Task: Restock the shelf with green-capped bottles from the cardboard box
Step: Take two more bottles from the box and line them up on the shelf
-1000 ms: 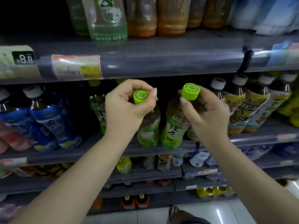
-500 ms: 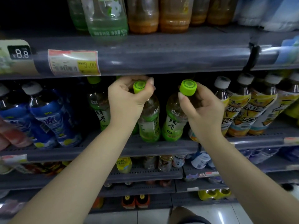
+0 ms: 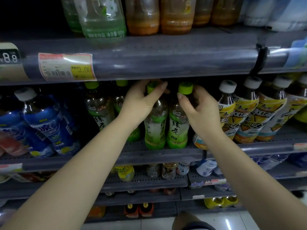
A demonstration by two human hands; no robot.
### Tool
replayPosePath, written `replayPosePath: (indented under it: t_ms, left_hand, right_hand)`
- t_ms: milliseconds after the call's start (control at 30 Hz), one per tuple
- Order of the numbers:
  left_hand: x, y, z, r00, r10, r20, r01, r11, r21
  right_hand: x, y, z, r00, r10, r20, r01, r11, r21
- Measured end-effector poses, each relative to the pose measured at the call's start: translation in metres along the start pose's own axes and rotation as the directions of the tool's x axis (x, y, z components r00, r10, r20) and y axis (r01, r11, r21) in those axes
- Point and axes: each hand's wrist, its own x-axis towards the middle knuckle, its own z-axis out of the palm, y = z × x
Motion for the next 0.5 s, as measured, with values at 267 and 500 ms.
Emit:
replayPosePath:
  t_ms: [267,500]
  left_hand:
    - [-0.010,0.007,0.001,0.993,0.120,-0.002,-0.108,0.901,0.420]
    - [-0.047,-0.006,0.015,0.997,0.026,-0.074,0.009,0.900,0.436]
  right_hand:
    - [-0.010,-0.002,0.005,1.000,0.019,-0.008,-0.019,1.000,-0.024]
    - [-0.014,-0.009,0.004,0.988,0.149,0.028,-0.149,0.989,0.005]
